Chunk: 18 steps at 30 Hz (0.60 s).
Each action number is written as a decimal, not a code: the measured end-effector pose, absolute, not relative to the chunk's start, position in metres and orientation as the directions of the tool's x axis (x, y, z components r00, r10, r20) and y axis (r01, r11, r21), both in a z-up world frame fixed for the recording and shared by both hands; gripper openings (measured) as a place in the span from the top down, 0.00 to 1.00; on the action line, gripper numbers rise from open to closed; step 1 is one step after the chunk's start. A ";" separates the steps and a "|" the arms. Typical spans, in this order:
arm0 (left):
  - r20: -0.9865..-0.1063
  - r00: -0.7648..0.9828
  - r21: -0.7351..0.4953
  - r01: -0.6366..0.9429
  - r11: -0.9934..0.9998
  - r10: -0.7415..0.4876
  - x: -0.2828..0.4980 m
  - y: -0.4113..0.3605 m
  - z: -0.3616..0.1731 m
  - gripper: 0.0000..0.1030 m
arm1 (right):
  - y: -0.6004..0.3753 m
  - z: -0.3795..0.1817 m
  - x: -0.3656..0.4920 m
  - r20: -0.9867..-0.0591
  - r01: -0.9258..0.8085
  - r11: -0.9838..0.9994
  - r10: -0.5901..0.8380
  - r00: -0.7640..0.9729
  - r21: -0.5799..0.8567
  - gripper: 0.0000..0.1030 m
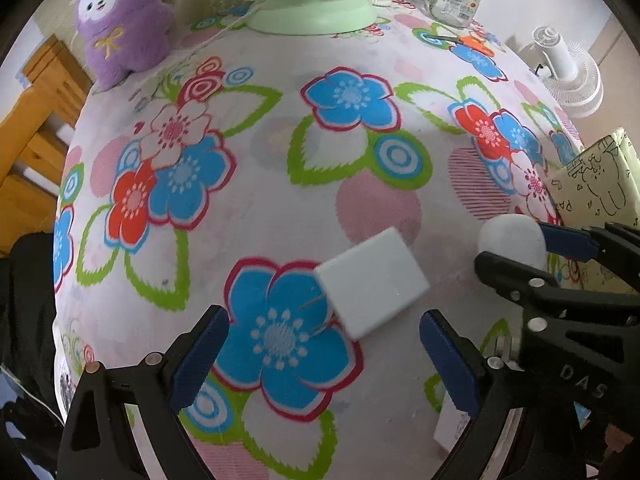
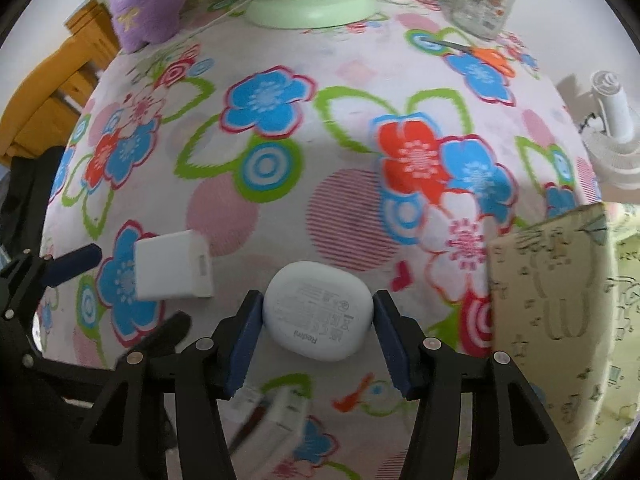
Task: Organize rigid objects
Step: 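Grasp the white charger plug with left while right grasps the white earbud case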
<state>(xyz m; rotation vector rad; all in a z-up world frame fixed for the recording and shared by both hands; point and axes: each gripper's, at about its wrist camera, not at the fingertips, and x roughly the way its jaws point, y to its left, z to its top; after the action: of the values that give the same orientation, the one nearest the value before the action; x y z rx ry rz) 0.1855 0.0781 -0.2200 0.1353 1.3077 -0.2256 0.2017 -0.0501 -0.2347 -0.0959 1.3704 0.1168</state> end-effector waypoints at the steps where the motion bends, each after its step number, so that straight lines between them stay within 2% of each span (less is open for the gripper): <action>1: -0.966 0.243 -0.030 0.248 0.968 -0.092 0.188 0.076 -0.220 0.06 | -0.055 -0.234 0.202 -0.981 -0.132 0.991 0.023 0.194 -0.003 0.44; 8: -0.968 0.231 -0.032 0.258 0.966 -0.094 0.196 0.064 -0.229 0.08 | -0.071 -0.234 0.206 -0.982 -0.088 0.996 0.017 0.189 0.000 0.44; 12: -0.973 0.219 -0.013 0.260 0.965 -0.072 0.199 0.057 -0.233 0.26 | -0.072 -0.235 0.210 -0.982 -0.077 0.997 0.019 0.186 0.005 0.43; 13: -0.970 0.232 -0.012 0.271 0.963 -0.077 0.198 0.054 -0.230 0.39 | -0.072 -0.235 0.210 -0.982 -0.075 0.997 0.020 0.186 0.006 0.43; 18: -0.970 0.229 -0.020 0.258 0.966 -0.081 0.200 0.048 -0.229 0.41 | -0.073 -0.234 0.211 -0.983 -0.071 0.997 0.024 0.183 0.011 0.43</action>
<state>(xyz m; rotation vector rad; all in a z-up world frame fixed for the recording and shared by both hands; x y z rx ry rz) 0.1995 0.0483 -0.2293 0.1562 1.3204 -0.2342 0.2111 -0.0733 -0.2336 -0.0402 1.3854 0.0667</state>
